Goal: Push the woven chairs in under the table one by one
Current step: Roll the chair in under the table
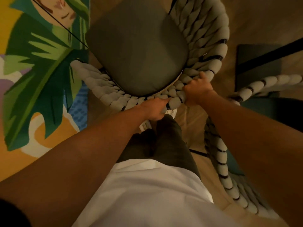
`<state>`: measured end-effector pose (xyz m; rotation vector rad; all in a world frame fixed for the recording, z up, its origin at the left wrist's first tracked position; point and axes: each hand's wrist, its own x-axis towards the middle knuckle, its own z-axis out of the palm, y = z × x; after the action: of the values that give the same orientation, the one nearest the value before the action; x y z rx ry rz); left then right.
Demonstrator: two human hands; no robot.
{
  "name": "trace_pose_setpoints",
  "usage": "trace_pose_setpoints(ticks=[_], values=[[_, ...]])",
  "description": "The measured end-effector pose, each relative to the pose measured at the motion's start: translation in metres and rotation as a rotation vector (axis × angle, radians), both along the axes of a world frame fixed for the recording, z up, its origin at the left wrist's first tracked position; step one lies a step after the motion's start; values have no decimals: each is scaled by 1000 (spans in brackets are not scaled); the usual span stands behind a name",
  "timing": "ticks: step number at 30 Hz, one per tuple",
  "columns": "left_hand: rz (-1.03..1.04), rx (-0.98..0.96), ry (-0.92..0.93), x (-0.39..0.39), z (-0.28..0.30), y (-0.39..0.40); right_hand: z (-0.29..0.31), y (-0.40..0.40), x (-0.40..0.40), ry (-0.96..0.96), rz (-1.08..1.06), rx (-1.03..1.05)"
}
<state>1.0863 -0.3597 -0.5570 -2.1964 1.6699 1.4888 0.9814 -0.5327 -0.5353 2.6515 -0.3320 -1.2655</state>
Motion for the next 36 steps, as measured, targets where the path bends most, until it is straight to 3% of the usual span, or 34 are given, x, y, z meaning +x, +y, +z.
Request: trace_pose_setpoints(ticks=[10,19,36], values=[[-145,9,0,44,3,-22,-3,-6,15,-45,-125,16],[-175,-34,14,128,2,-82,-3,-69,94,-60,-182,98],[-274,62,-181,306,-4,-231,-2,-194,250,-148,-328,118]])
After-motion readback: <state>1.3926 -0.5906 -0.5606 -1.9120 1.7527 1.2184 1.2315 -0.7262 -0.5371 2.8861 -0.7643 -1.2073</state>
